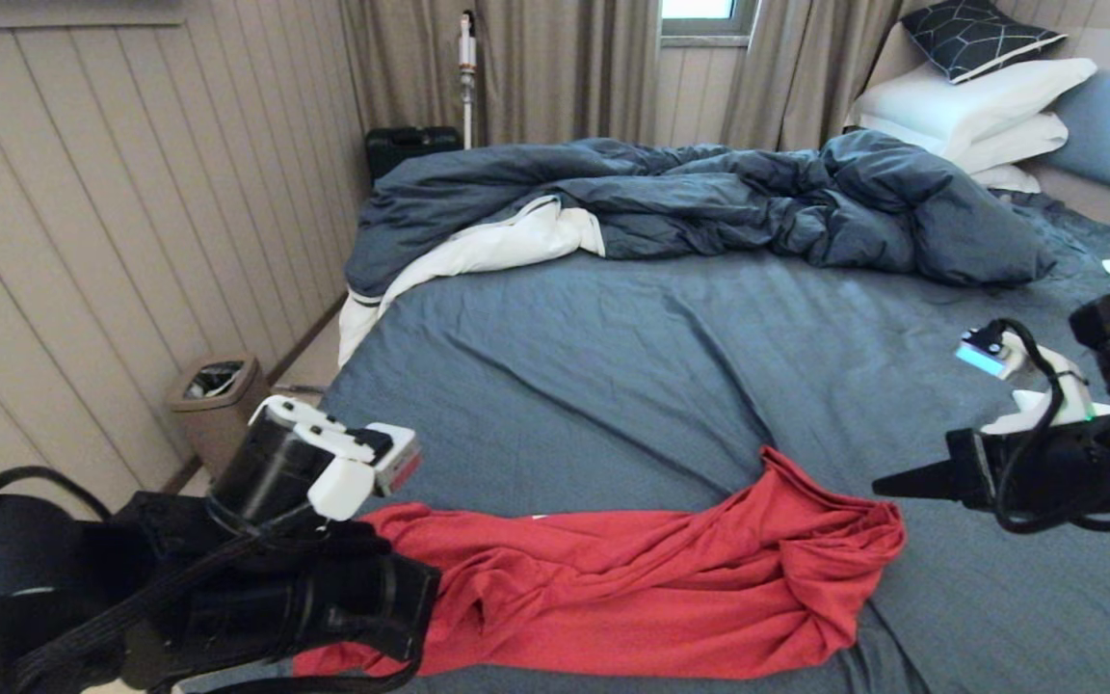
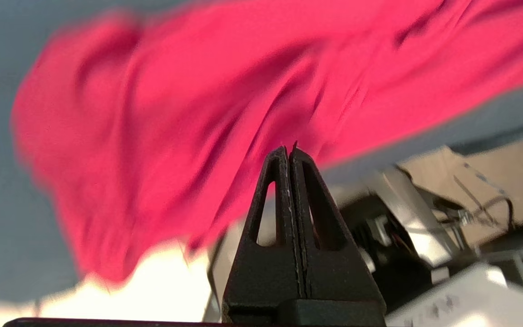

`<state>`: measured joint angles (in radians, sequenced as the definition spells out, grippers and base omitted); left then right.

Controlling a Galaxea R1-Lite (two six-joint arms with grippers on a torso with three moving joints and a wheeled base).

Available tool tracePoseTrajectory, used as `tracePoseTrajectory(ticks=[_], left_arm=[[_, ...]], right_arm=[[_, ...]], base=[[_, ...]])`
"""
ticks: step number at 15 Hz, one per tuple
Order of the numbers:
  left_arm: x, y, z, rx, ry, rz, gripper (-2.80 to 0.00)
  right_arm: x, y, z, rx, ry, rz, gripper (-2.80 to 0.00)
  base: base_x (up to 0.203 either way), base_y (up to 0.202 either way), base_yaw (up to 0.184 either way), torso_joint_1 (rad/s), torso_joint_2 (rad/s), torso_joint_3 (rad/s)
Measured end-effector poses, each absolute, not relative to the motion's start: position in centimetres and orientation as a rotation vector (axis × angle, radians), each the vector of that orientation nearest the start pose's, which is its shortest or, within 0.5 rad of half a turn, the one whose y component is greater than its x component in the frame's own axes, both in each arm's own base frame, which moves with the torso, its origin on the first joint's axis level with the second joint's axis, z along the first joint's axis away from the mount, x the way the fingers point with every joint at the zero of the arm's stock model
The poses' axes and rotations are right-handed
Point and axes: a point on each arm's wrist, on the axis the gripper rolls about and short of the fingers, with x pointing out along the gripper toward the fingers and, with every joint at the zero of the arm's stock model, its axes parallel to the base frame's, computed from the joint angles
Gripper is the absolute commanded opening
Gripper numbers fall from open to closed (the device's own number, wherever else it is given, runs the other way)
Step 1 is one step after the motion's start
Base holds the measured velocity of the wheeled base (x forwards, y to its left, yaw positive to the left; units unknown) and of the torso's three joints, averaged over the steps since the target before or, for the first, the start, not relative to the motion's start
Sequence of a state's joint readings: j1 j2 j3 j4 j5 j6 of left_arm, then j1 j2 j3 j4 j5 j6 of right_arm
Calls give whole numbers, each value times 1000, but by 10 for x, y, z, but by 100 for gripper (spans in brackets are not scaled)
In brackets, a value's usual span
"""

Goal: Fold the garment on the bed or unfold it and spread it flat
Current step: Unford the red T-shirt

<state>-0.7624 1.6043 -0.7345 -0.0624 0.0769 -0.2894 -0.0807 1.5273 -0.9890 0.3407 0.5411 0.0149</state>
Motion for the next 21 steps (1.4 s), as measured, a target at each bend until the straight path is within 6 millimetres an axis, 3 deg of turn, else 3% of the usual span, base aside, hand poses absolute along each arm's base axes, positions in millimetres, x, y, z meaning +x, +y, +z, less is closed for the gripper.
tracePoseTrajectory(ticks=[2,3,12,16,17,18,21], left_arm=[[192,-187,141,99,814,-540,-280],[194,-191,139,108,813,-535,0],[173,-209,130,229,815,-620,0],[178,-218,119,259,799,-594,0],[180,-219,116,260,804,-589,-216],[183,-220,113,262,813,-581,-280],[189,-223,104,260,830,-564,-280]], right_arm=[[255,-8,196,284,857,425,-280],[261,-9,196,284,858,424,-280],[274,-16,191,296,869,405,-280],[274,-17,191,297,867,404,-280],[274,-17,191,297,865,404,-280],[274,-18,192,297,863,403,-280],[275,-19,192,298,861,398,-280]], base=[[0,0,0,0,0,0],[0,0,0,0,0,0],[0,0,0,0,0,0],[0,0,0,0,0,0],[0,0,0,0,0,0],[0,0,0,0,0,0],[0,0,0,0,0,0]])
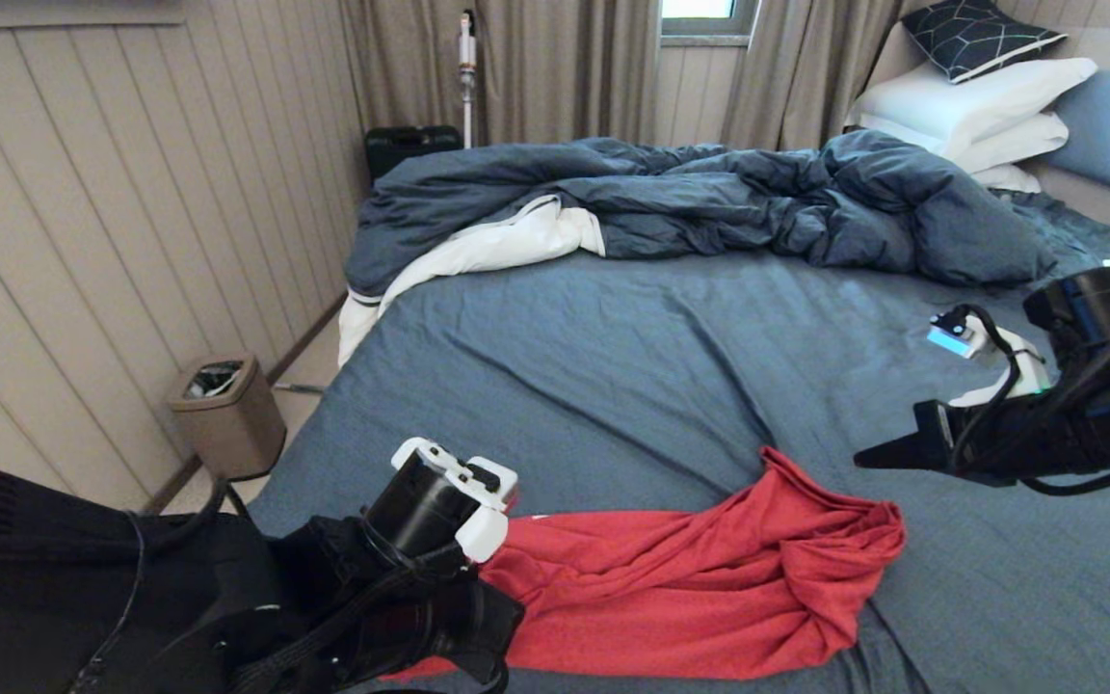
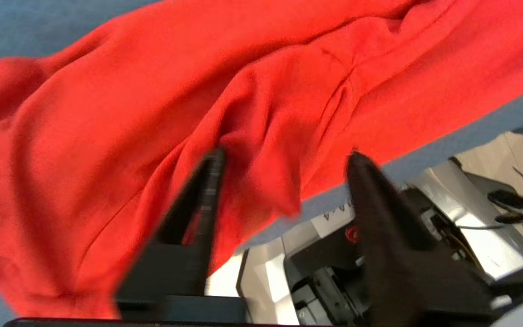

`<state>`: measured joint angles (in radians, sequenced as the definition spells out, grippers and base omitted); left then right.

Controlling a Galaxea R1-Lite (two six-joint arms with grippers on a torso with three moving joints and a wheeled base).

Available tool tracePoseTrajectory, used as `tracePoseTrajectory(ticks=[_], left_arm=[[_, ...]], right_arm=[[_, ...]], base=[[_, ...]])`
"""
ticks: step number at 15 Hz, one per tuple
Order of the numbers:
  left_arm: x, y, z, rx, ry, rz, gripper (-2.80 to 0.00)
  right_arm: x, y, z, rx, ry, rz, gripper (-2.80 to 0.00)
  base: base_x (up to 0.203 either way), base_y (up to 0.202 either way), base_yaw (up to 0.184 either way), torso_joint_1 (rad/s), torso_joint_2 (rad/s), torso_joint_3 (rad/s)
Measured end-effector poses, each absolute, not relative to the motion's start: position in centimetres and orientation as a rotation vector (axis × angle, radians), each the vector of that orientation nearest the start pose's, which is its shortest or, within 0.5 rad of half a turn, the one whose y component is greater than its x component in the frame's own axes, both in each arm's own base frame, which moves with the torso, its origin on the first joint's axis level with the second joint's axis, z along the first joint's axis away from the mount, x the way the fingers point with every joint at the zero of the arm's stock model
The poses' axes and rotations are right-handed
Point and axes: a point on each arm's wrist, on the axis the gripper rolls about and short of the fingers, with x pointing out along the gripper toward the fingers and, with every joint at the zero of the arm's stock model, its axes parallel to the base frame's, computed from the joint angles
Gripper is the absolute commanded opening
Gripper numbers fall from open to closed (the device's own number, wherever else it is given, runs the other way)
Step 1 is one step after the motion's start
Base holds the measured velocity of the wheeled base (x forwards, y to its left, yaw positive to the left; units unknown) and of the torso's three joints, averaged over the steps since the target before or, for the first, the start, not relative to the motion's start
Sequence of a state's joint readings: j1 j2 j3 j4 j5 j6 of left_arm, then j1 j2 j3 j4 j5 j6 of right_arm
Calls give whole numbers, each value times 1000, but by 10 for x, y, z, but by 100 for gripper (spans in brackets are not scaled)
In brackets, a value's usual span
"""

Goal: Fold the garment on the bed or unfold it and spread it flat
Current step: Unford the red T-shirt

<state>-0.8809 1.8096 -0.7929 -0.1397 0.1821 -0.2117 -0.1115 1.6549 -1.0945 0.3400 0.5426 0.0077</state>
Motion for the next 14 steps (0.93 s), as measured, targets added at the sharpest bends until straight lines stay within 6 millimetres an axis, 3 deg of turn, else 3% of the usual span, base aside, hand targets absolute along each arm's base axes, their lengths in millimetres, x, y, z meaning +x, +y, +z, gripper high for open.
tracePoseTrajectory(ticks=[4,9,14], left_arm=[[197,-227,103,239,789,-561,-280],[221,-216,118,188,731,-469,-280],[268,-210,161,92,567,-352,-280]], right_arm=[[275,-19,192,299,861,399,-280],[275,-19,192,299,862,398,-280],[275,-19,191,300,865,397,-280]], base=[[0,0,0,0,0,0],[0,0,0,0,0,0],[0,0,0,0,0,0]])
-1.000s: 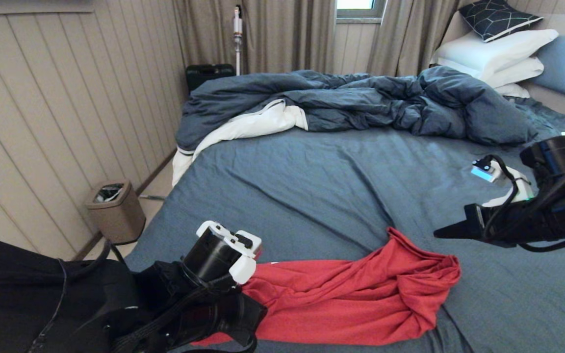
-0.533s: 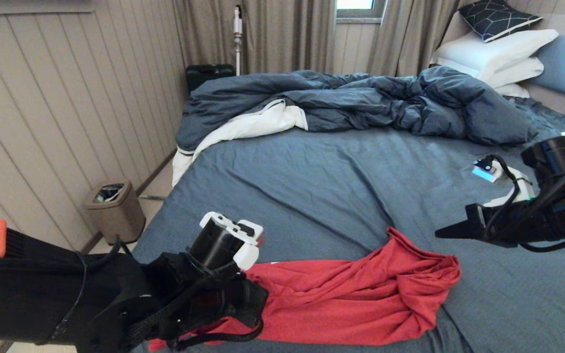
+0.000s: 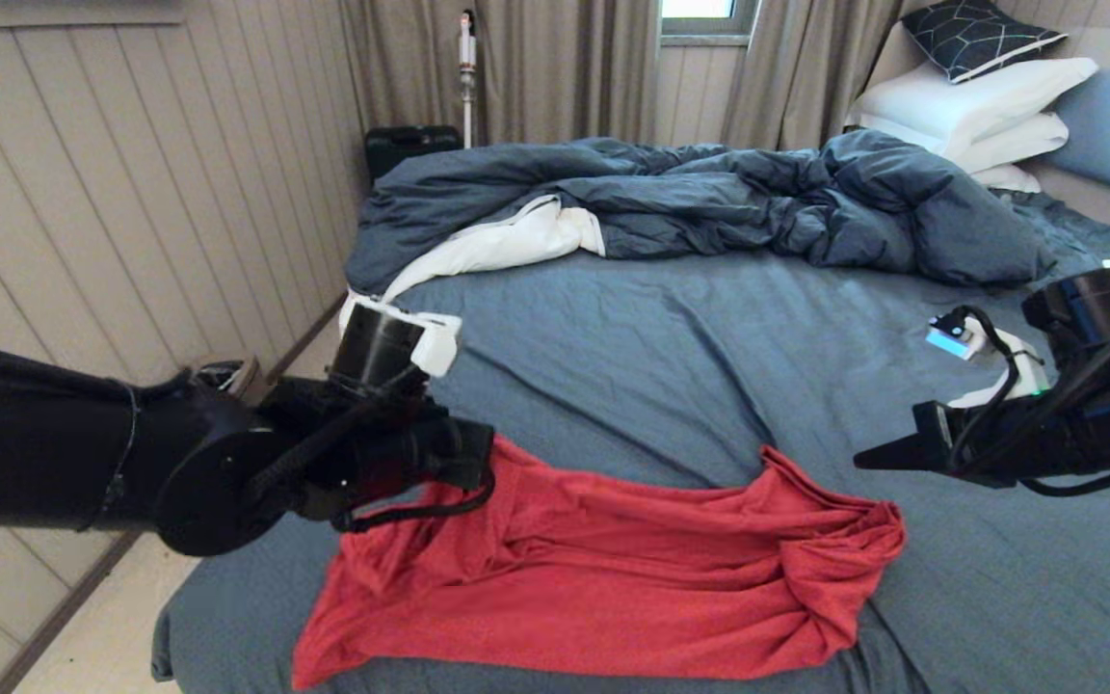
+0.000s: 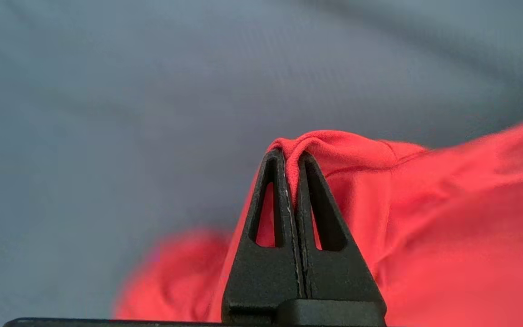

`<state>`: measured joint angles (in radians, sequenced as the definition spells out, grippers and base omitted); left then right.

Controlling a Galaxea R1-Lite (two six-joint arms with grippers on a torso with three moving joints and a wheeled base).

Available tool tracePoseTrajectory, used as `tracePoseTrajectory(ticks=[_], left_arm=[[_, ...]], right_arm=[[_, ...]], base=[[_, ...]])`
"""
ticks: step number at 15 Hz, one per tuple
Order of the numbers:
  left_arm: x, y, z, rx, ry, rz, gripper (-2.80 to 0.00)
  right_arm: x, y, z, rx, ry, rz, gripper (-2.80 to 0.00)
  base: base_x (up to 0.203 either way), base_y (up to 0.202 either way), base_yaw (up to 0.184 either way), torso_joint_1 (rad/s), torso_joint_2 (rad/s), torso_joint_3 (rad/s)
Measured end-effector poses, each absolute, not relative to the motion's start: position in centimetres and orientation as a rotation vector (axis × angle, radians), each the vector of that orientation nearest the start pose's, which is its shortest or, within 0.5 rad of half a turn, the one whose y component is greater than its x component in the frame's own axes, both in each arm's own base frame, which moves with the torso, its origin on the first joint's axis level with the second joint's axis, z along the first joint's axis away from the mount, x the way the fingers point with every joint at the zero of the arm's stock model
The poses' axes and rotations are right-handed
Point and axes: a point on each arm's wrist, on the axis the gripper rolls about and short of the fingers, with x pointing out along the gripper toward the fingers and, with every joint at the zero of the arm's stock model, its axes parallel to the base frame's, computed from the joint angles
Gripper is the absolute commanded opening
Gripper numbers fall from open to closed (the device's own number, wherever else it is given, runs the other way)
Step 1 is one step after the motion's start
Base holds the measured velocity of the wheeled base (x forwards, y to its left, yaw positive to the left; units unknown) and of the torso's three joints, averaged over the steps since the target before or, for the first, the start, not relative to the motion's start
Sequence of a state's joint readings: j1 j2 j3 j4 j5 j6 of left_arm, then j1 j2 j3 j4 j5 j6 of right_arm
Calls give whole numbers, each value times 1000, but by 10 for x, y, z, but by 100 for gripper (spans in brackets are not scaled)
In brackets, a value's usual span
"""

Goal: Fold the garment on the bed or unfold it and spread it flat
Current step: Unford the red T-shirt

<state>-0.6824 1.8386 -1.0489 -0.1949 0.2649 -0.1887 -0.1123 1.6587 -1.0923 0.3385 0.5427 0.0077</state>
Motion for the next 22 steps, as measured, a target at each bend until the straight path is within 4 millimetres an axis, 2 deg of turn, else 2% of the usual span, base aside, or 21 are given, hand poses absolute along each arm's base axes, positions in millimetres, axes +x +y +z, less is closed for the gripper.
tracePoseTrajectory(ticks=[2,4,6,9,13,18,19,22], left_arm=[[289,-215,174,99,493,-295,-280],[313,-225,179,134,435,-264,-280],[334,-234,169,199,403,-247,-280],[358,-245,139,282,354,-210,-280],[375,-249,108,328,342,-180,-280],[384,-254,102,399,226,-80,-280],[384,-254,101,403,223,-64,0],[383,-256,101,408,222,-58,0]], right_arm=[[276,-19,190,301,867,396,-280],[276,-21,190,302,867,391,-280],[277,-22,188,305,870,387,-280],[279,-23,186,307,877,383,-280],[279,-23,185,308,881,384,-280],[279,-23,184,310,886,384,-280],[279,-23,184,310,885,384,-280],[279,-23,184,309,883,385,-280]], base=[[0,0,0,0,0,0],[0,0,0,0,0,0],[0,0,0,0,0,0],[0,0,0,0,0,0],[0,0,0,0,0,0],[0,0,0,0,0,0],[0,0,0,0,0,0],[0,0,0,0,0,0]])
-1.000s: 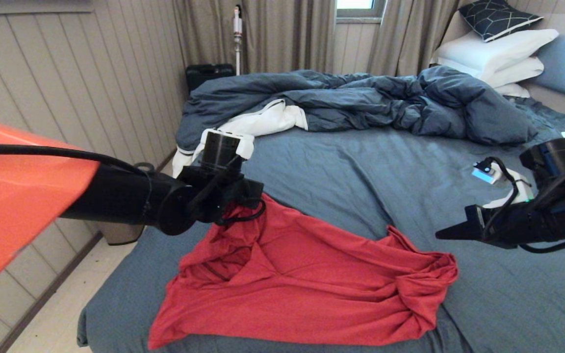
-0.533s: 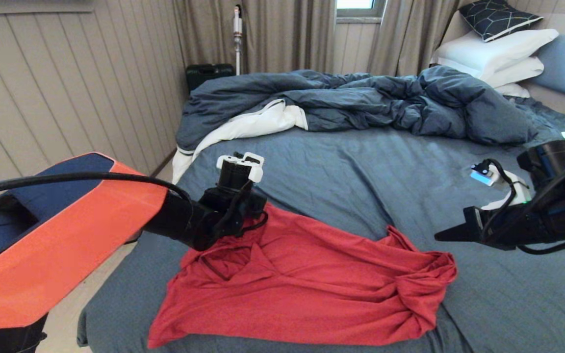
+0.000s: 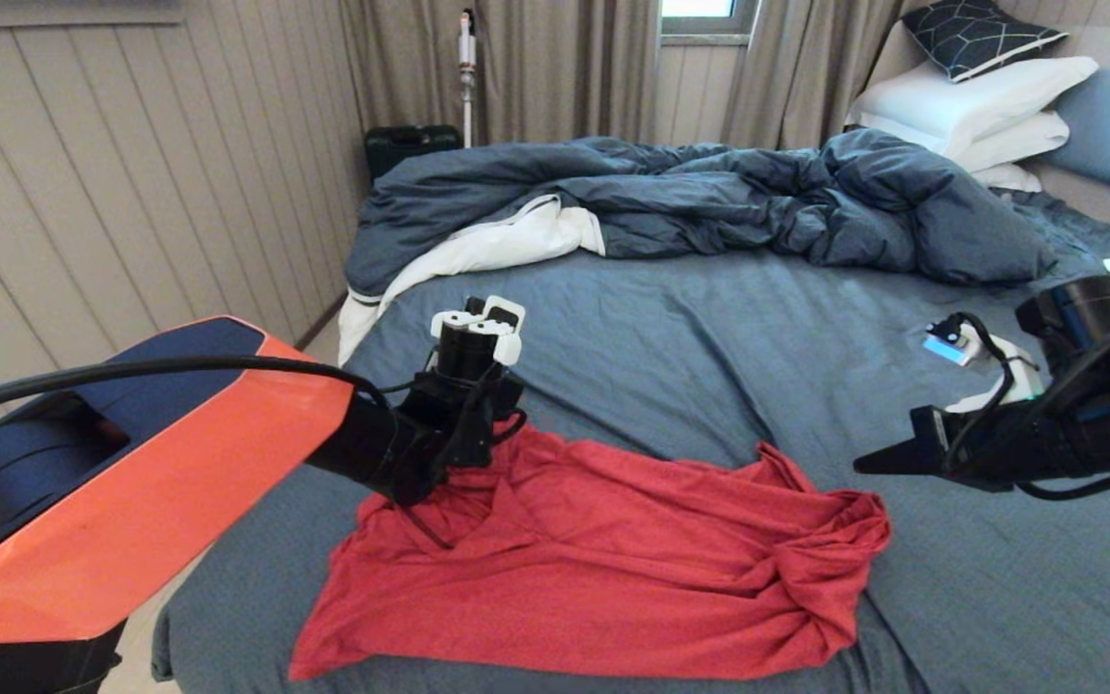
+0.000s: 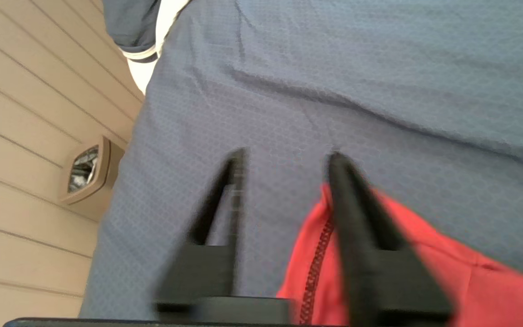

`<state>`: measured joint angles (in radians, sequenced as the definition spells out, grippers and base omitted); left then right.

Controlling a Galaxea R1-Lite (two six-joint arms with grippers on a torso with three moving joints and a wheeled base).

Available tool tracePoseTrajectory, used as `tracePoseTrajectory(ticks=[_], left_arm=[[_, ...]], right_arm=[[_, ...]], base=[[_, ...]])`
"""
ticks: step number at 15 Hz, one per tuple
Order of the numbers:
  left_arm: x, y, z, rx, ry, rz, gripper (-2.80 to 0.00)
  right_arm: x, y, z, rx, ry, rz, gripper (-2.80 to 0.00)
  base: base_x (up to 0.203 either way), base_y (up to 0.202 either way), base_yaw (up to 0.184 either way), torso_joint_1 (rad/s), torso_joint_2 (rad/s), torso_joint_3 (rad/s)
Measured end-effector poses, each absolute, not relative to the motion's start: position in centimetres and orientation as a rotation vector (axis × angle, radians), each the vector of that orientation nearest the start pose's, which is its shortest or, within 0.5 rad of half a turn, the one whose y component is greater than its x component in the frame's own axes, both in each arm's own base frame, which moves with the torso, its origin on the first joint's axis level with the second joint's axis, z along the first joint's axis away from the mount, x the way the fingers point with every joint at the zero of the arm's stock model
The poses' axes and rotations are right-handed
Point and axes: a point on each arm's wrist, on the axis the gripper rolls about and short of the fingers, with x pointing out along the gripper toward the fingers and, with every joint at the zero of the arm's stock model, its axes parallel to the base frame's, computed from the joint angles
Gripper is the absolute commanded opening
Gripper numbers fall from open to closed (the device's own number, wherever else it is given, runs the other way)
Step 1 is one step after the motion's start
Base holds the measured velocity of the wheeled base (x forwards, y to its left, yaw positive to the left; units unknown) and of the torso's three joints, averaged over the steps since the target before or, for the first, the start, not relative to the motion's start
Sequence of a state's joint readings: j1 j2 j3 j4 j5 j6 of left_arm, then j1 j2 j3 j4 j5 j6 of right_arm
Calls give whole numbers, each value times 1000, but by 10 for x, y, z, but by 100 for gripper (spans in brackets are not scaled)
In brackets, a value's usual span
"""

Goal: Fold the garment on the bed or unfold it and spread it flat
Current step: Unford the red T-shirt

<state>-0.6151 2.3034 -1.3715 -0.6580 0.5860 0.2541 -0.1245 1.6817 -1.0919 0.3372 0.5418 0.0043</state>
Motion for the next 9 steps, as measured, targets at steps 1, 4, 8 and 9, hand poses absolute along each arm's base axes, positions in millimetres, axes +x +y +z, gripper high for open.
tracePoseTrajectory(ticks=[1,4,8,9], left_arm=[[383,-256,101,414,220,-59,0],[382,-256,108,401,194,-39,0],[368,-245,137,373,172,31,0],[358,-240,139,380,200,27,0]], right_arm=[[279,-23,184,310,883,385,-280],[279,-23,185,310,882,385,-280],[278,-23,185,309,880,389,-280],[278,-23,185,309,880,389,-280]], base=[[0,0,0,0,0,0],[0,0,0,0,0,0],[0,0,0,0,0,0],[0,0,0,0,0,0]])
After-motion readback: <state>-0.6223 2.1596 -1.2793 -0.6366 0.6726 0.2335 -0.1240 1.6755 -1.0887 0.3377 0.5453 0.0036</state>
